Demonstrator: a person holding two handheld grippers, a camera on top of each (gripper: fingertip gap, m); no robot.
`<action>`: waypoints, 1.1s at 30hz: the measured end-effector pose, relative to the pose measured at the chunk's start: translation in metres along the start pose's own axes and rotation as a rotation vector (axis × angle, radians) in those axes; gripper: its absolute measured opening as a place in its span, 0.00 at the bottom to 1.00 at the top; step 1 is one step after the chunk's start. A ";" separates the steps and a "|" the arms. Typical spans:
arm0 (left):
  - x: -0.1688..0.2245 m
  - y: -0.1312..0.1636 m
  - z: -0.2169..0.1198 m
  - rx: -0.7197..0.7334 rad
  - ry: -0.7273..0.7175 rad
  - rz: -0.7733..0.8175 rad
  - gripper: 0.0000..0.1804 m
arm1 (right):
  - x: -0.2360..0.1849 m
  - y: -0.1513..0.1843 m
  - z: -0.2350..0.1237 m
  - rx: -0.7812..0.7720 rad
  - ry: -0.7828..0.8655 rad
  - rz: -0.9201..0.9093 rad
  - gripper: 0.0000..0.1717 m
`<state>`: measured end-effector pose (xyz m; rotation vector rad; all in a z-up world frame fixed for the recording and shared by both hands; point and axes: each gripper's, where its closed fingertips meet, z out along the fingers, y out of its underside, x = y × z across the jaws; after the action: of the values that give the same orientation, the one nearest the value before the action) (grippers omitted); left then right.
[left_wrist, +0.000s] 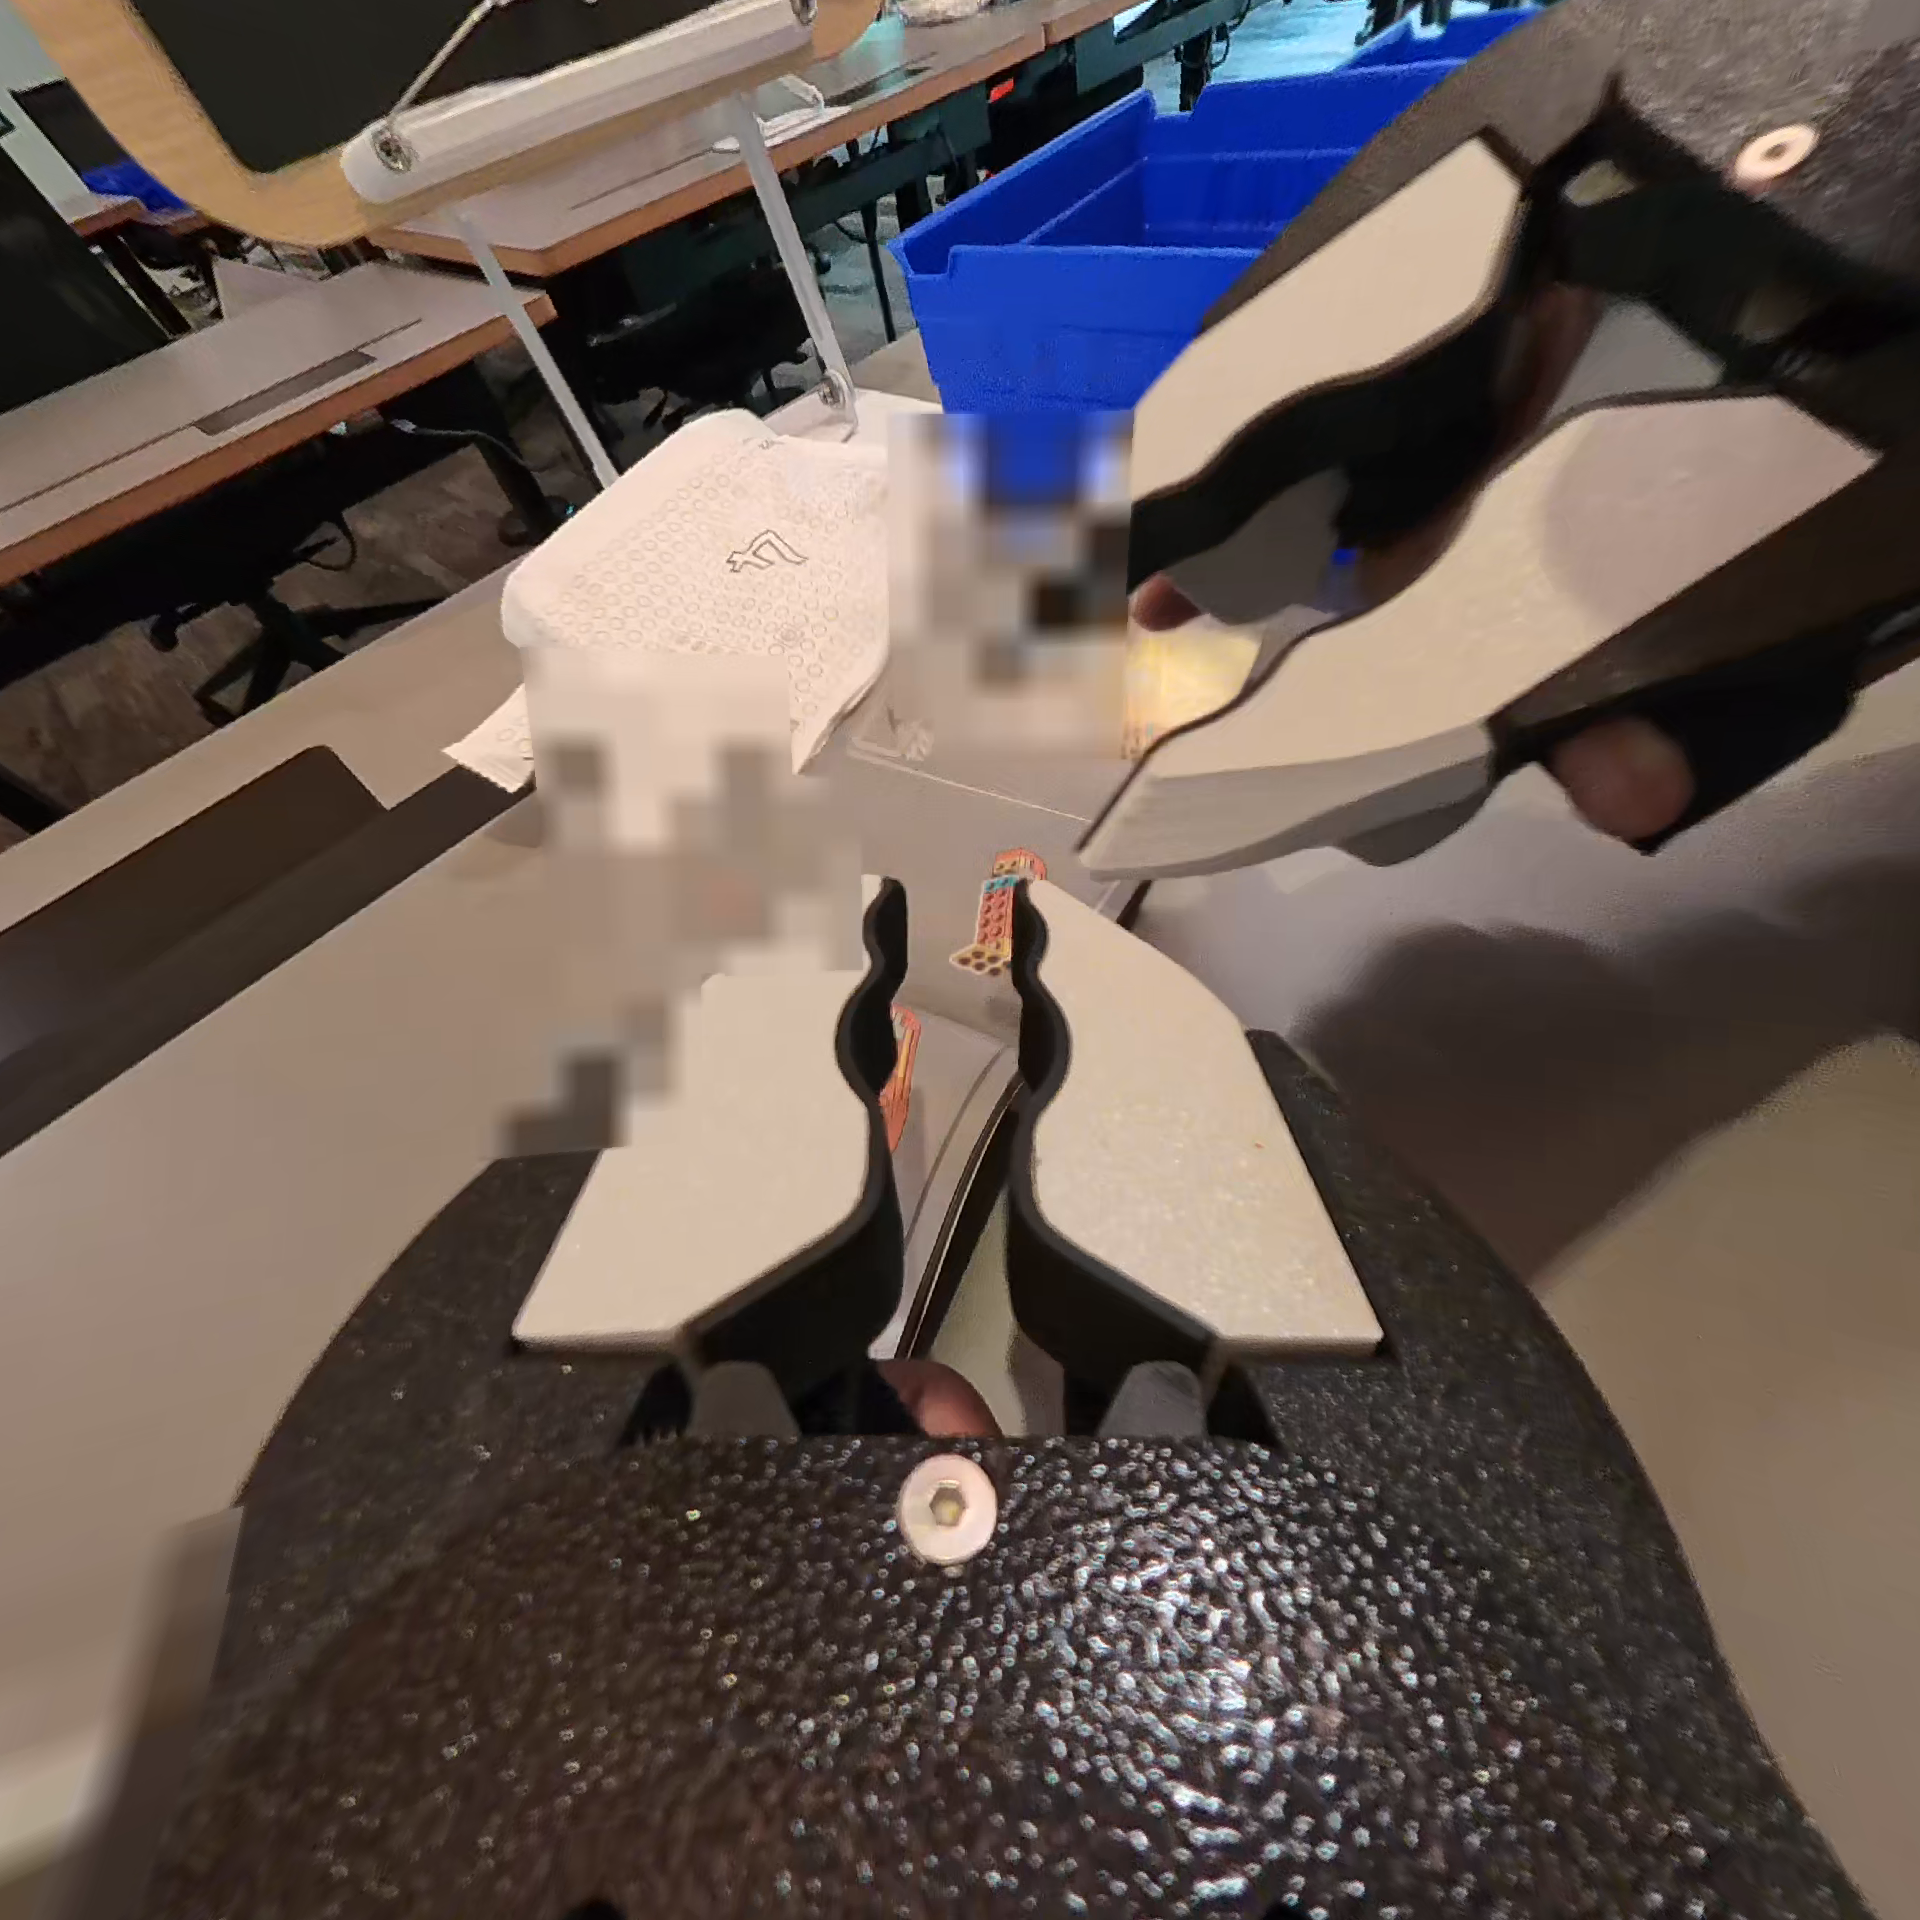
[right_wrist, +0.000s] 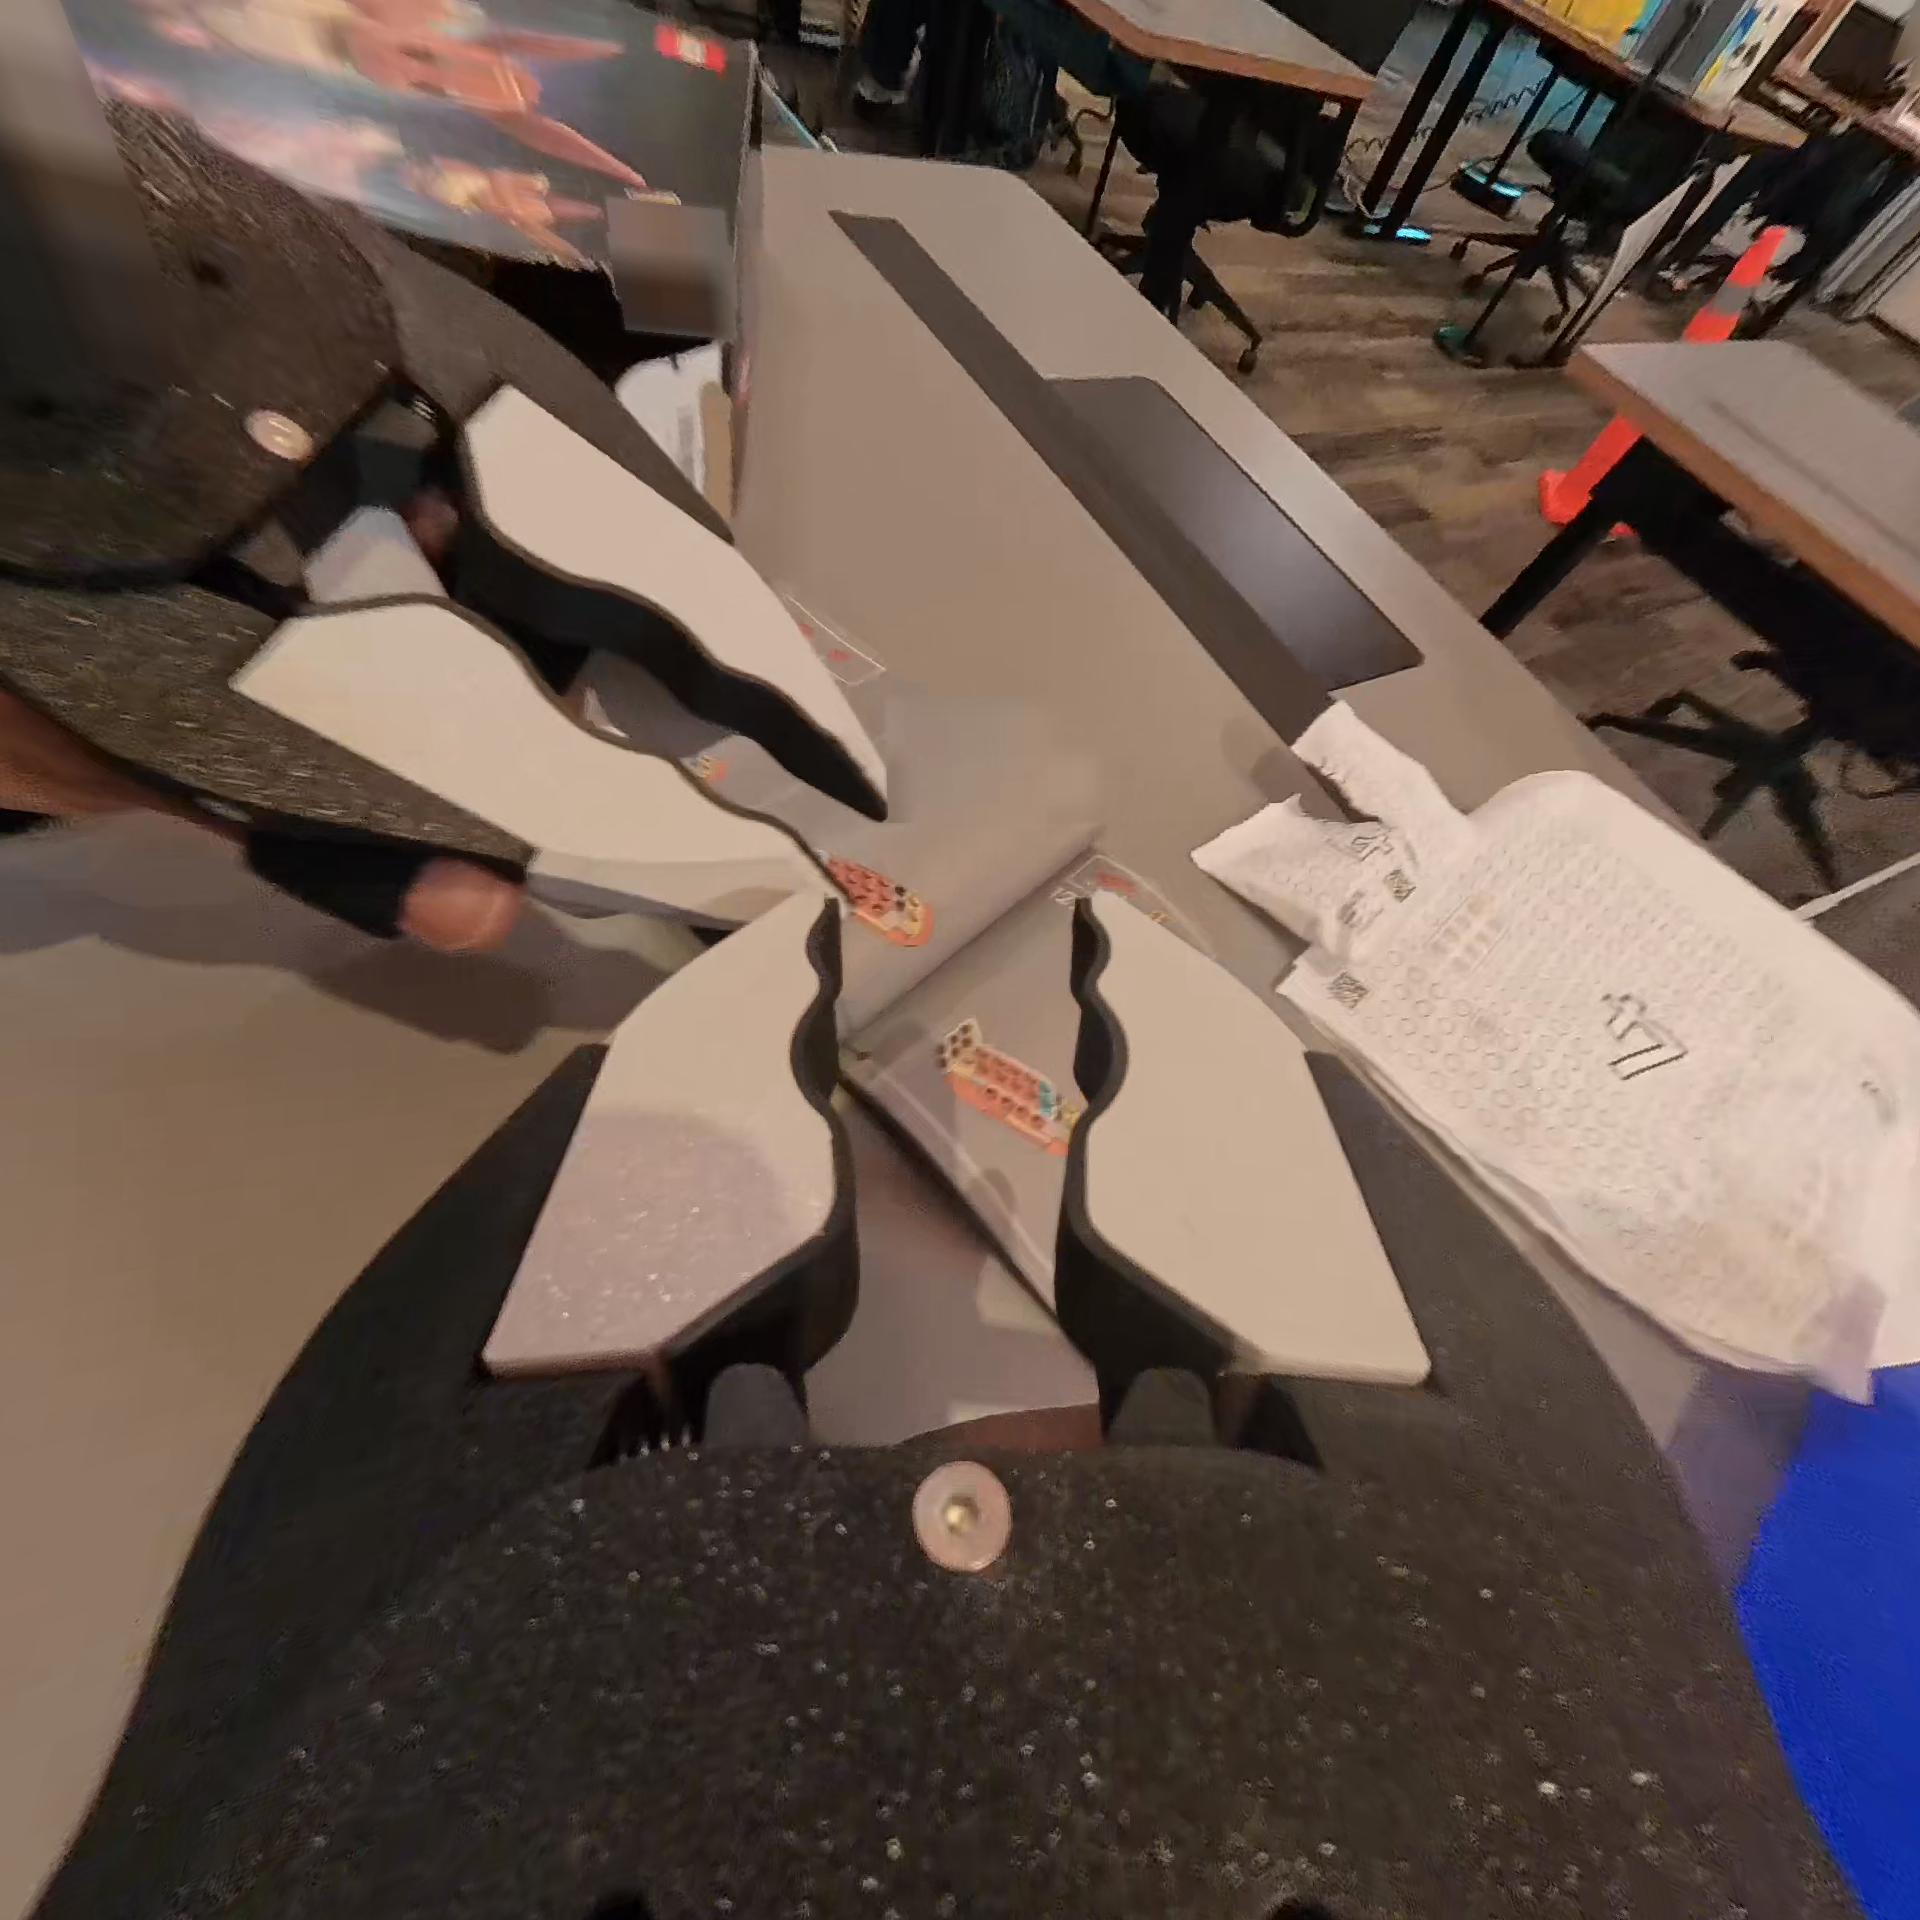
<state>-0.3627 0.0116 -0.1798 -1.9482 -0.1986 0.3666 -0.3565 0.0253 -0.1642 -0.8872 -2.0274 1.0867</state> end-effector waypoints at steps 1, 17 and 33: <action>-0.001 0.003 0.000 -0.012 0.003 -0.005 0.11 | 0.004 0.003 0.006 -0.024 0.020 -0.034 0.25; 0.021 0.020 0.005 -0.113 0.065 0.119 0.19 | 0.055 0.126 -0.005 -0.439 0.081 0.216 0.34; -0.034 -0.035 0.091 -0.419 0.436 -0.069 0.30 | 0.037 0.125 -0.003 -0.441 -0.033 0.232 0.35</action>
<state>-0.4250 0.0943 -0.1748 -2.3715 -0.0583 -0.1651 -0.3428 0.1091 -0.2634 -1.3617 -2.2767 0.7808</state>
